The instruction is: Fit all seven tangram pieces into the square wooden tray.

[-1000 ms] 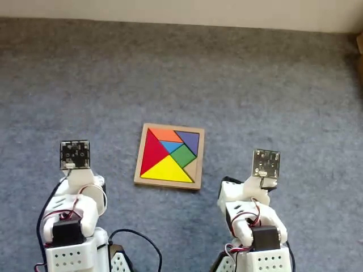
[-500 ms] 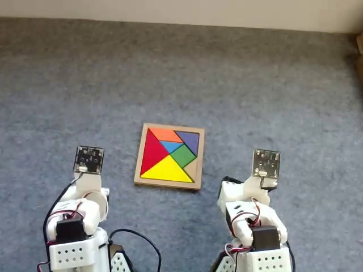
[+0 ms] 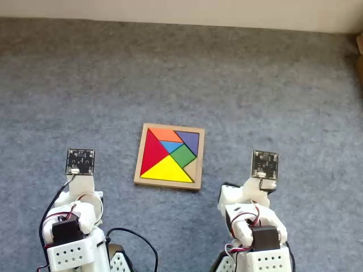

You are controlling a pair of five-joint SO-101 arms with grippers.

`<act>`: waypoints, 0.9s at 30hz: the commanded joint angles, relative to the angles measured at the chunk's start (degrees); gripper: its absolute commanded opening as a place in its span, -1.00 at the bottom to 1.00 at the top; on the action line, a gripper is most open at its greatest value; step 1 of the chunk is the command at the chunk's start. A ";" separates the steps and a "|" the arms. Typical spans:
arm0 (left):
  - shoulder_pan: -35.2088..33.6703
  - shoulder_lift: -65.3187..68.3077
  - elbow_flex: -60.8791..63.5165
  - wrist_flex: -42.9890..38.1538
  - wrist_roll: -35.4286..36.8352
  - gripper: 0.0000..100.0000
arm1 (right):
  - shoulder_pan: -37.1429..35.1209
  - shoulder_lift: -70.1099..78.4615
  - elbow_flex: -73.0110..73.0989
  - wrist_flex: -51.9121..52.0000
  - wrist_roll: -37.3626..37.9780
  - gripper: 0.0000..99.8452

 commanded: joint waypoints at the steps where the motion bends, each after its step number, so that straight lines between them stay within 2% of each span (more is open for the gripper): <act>1: 0.40 -2.59 1.10 0.26 -0.35 -0.99 | -2.42 -0.66 6.64 1.89 0.70 -0.99; 27: 0.48 -2.59 1.10 0.26 -0.35 -0.99 | -2.33 -0.66 6.90 4.53 0.79 -0.99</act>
